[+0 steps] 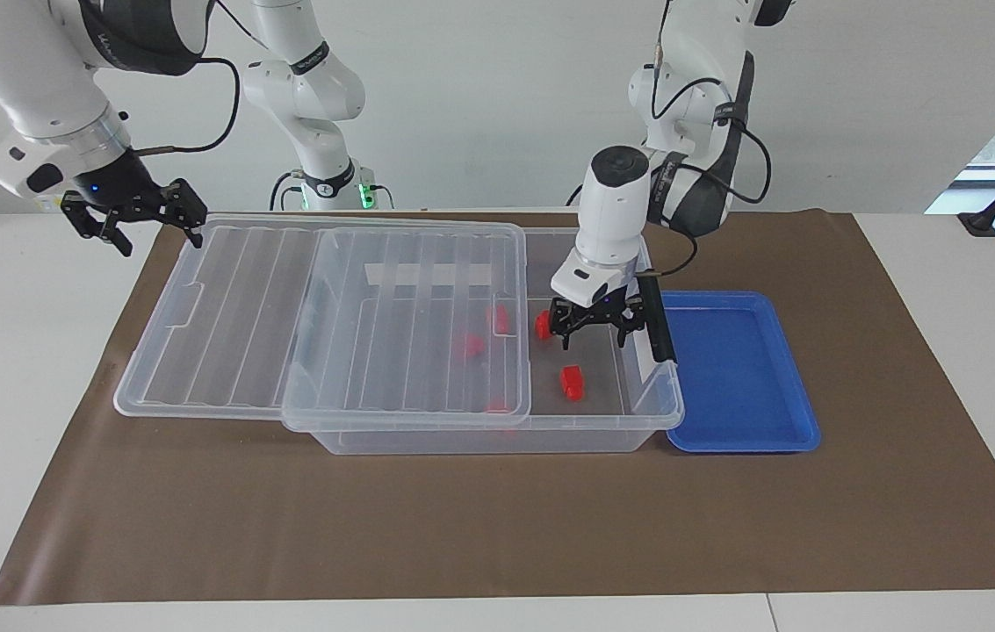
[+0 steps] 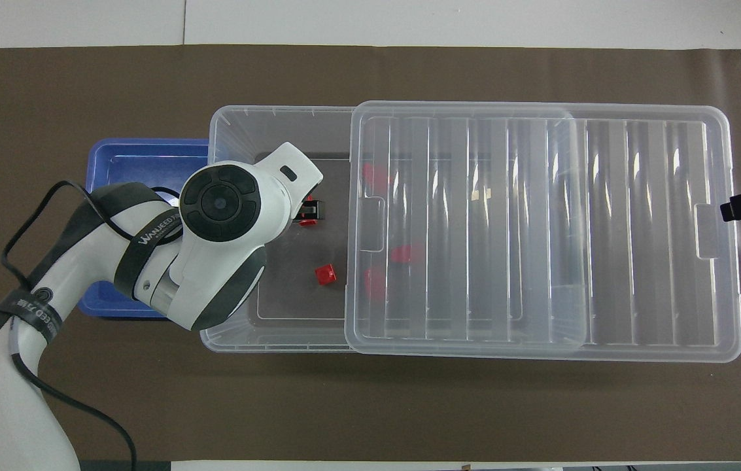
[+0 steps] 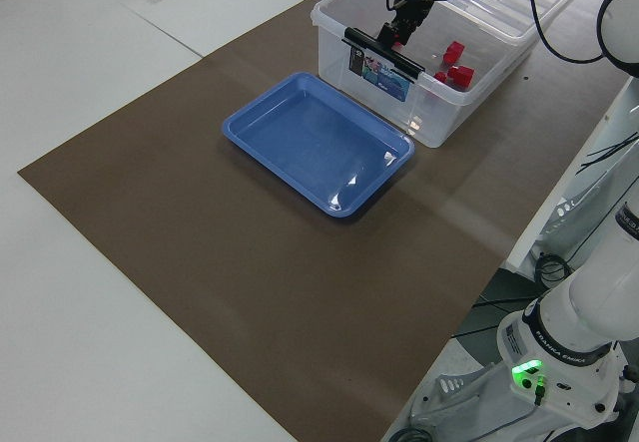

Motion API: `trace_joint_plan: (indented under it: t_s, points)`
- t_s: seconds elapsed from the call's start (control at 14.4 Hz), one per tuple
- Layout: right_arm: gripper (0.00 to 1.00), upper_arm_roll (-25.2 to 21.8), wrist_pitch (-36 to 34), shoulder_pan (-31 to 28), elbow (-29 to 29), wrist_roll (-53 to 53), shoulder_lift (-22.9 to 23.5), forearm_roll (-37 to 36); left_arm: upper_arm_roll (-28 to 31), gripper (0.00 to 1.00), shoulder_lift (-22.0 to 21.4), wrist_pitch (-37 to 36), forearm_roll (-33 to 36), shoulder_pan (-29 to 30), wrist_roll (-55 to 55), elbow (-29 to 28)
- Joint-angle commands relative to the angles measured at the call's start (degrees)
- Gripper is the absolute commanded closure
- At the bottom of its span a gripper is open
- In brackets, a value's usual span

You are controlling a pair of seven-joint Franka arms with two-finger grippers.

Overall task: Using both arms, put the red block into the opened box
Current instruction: 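Carry the red block with the left gripper over the opened box, then open the left gripper to drop the red block into the box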

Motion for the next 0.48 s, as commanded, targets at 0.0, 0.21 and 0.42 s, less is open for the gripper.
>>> trace_joint_plan:
  t_s: [0.0,0.21,0.42]
  points:
    - [0.00,0.20,-0.72,-0.06,-0.91,1.02,-0.88,-0.64,0.05,0.00,-4.58,-4.64,1.25,0.12,-0.76,-0.85]
    - [0.00,0.11,-0.11,-0.59,-1.97,-2.21,-1.31,-0.64,0.57,0.00,-7.92,-8.35,0.28,1.69,1.16,-1.20]
    - [1.00,-0.24,3.73,-1.64,-5.12,-7.41,-2.45,-0.64,0.66,0.00,-10.74,-9.05,-4.63,6.69,6.86,-1.29]
